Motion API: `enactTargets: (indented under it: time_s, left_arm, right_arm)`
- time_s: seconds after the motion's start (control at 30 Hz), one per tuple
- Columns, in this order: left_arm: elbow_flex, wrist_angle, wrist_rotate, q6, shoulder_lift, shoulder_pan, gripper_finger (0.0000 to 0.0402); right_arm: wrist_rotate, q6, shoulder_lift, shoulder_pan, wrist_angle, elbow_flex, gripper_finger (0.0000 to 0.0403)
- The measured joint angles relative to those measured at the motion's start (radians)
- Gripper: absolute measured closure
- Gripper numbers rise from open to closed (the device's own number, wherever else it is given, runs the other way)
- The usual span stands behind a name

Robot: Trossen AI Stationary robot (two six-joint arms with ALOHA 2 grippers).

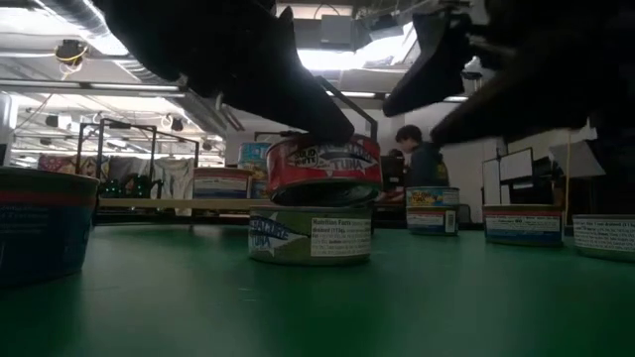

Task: Stack canned seafood by type on shelf
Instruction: Put the red tuna can on the shelf

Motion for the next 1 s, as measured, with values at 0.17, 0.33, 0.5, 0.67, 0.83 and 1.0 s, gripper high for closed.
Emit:
enactTargets:
  time_s: [0.17,0.33,0.5,0.67,0.83,1.0]
  left_arm:
    - [0.000,0.000,0.001,-0.021,0.000,0.000,0.0399]
    - [0.000,0.001,0.006,-0.028,0.000,0.000,0.0400]
    - [0.000,0.004,0.006,-0.031,0.000,0.000,0.0400]
    - [0.000,0.007,0.006,-0.038,0.000,0.000,0.0400]
    - [0.000,0.008,0.006,-0.056,0.000,0.000,0.0399]
    - [0.000,0.008,0.006,-0.056,0.000,0.002,0.0399]
  right_arm:
    - [0.059,-0.057,0.040,0.000,0.021,0.000,0.0145]
    - [0.073,-0.099,0.076,0.000,0.039,0.000,0.0145]
    - [0.157,-0.131,0.093,0.000,0.077,0.001,0.0145]
    - [0.164,-0.146,0.093,0.000,0.077,0.001,0.0146]
    - [0.164,-0.147,0.093,0.000,0.075,0.001,0.0146]
    - [0.164,-0.147,0.093,0.000,0.075,0.001,0.0146]
